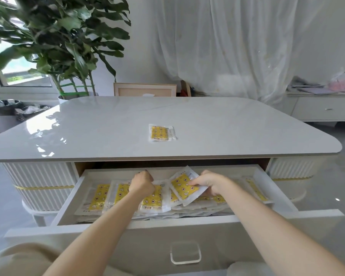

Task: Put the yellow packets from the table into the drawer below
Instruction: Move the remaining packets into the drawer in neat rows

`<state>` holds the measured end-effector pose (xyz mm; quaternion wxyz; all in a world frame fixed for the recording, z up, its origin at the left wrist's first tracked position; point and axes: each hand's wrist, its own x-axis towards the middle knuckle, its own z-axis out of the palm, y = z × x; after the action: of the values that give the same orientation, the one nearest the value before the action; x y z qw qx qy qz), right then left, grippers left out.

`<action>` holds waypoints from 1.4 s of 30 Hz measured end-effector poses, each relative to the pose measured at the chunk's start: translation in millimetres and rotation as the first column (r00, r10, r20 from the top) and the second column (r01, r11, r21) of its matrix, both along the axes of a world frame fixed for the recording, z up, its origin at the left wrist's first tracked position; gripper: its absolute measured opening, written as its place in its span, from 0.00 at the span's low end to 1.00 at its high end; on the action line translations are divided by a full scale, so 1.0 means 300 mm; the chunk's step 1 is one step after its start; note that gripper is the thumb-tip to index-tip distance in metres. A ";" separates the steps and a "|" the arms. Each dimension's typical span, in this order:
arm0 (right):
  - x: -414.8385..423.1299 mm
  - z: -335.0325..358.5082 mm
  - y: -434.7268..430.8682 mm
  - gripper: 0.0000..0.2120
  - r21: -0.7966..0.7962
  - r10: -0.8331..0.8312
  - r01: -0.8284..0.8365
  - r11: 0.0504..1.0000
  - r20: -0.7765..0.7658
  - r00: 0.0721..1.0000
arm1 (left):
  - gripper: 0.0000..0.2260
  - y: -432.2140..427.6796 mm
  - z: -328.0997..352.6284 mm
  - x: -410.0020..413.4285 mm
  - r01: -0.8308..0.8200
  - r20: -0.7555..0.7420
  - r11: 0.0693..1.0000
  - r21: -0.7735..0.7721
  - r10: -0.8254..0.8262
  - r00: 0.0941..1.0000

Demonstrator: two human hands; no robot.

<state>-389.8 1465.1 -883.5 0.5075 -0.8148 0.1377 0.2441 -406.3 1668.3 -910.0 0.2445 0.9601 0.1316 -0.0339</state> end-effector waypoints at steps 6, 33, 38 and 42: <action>-0.008 -0.019 -0.007 0.19 -0.234 -0.023 0.057 0.970 0.144 0.989 | 0.19 -0.042 0.006 -0.020 0.152 -0.033 0.982 -0.110 -0.157 0.987; -0.083 0.011 -0.245 0.34 -0.667 0.361 -0.186 0.721 0.133 0.923 | 0.42 -0.240 0.036 -0.039 0.689 -0.319 0.690 0.221 -0.616 0.720; -0.089 -0.007 -0.241 0.39 -0.662 0.421 -0.292 0.690 0.039 0.906 | 0.41 -0.242 0.035 -0.046 0.678 -0.317 0.693 0.247 -0.603 0.732; -0.105 -0.003 -0.231 0.35 -0.725 0.456 -0.276 0.631 0.058 0.888 | 0.42 -0.249 0.049 -0.064 0.682 -0.308 0.677 0.278 -0.609 0.731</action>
<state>-421.2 1395.8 -884.3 0.1127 -0.9783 -0.0111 0.1735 -425.3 1593.7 -895.5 0.0159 0.9642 -0.1907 -0.1837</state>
